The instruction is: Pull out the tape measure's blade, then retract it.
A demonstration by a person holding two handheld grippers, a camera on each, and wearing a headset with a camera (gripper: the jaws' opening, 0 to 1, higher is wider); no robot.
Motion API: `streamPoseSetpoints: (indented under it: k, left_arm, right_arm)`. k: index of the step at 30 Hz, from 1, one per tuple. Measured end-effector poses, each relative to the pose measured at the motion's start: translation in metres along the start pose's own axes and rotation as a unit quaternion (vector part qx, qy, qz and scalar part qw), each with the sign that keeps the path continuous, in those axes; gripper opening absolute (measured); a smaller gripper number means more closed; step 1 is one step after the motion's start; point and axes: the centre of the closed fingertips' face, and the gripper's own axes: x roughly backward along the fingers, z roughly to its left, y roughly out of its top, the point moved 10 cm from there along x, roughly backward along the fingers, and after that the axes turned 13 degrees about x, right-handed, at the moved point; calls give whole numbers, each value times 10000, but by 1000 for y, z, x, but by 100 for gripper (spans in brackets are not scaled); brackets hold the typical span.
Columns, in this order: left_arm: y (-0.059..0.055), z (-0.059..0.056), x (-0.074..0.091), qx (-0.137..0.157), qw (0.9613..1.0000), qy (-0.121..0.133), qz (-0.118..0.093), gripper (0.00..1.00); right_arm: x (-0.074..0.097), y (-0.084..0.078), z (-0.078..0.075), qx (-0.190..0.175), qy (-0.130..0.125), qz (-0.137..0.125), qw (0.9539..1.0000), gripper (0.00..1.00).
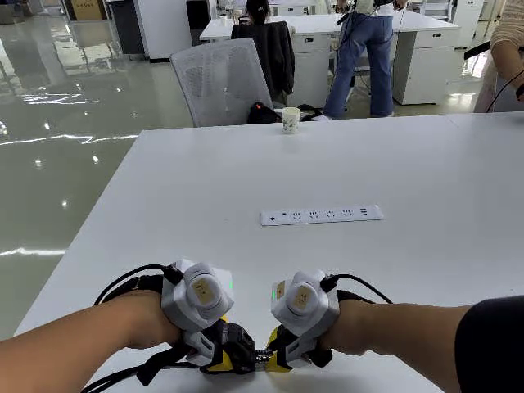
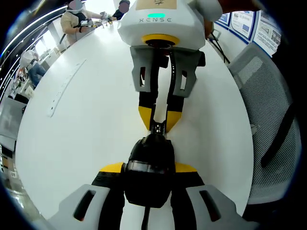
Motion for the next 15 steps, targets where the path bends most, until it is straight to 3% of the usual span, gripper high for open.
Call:
streamPoseSetpoints:
  k: [15]
  left_arm:
    - [-1, 0, 0, 43, 10000, 13, -12, 31]
  right_arm:
    - [3, -5, 2, -45, -21, 29, 10000, 11]
